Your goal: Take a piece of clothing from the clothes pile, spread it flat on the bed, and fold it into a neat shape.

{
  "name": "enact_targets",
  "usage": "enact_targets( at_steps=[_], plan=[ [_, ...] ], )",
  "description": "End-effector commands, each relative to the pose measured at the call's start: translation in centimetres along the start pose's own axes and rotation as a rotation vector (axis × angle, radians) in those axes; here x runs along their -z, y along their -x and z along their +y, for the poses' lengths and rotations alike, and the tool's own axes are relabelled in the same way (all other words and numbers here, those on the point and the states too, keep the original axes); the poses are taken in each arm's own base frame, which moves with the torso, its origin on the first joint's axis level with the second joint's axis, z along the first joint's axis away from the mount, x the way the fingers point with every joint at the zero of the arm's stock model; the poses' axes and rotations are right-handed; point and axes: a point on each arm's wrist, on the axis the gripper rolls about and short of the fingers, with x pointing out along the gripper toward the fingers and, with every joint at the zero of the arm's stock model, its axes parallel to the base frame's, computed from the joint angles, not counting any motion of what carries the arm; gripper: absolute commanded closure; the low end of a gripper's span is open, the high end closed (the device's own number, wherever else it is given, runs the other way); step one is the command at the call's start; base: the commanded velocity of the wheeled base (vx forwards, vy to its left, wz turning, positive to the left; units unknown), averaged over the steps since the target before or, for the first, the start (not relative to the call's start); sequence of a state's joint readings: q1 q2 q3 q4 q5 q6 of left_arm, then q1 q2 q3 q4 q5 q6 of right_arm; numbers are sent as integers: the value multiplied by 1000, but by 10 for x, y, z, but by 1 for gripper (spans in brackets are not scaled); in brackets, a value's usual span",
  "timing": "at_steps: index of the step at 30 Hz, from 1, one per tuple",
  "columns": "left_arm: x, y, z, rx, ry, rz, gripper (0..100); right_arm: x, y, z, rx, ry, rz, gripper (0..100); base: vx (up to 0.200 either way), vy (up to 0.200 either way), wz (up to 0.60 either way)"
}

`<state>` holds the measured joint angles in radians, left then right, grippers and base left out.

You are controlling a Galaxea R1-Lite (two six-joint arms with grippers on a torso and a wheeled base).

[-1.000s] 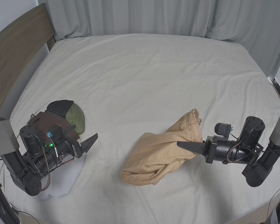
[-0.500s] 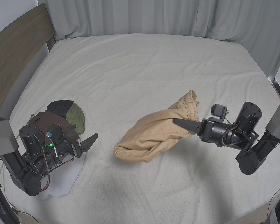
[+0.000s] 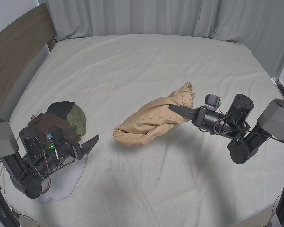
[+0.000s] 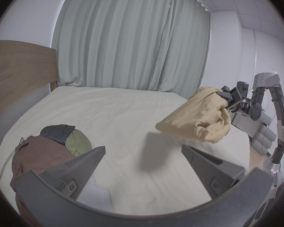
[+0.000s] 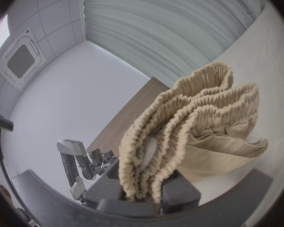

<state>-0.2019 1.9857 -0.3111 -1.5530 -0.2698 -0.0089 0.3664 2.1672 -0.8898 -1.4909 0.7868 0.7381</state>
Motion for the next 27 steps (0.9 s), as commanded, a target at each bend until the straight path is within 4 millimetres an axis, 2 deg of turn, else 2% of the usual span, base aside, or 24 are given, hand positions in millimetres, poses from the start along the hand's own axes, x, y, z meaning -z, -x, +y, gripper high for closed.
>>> enact_targets(
  at_steps=[1, 3, 8, 16, 18, 21, 27],
  plan=[
    [1, 0, -1, 2, 1, 4, 0, -10, -8, -8, -1, -11, -12, 100, 0, 0, 0],
    [1, 0, 0, 1, 1, 4, 0, -12, -11, -9, -8, -24, -19, 100, 0, 0, 0],
    [2, -1, 0, 2, 3, 7, 0, -18, -24, -26, -18, -23, -39, 100, 0, 0, 0],
    [3, -1, 0, 4, 4, 10, 0, -20, -33, -48, 11, -43, -33, 100, 0, 0, 0],
    [3, -1, -1, 5, 12, 10, 0, -20, -33, -59, 23, -46, -36, 100, 0, 0, 0],
    [3, -1, -1, 5, 16, 10, 0, -19, -34, -63, 27, -50, -34, 100, 0, 0, 0],
    [3, -1, -1, 5, 17, 12, 0, -36, -38, -71, 39, -39, -52, 100, 0, 0, 0]
  ],
)
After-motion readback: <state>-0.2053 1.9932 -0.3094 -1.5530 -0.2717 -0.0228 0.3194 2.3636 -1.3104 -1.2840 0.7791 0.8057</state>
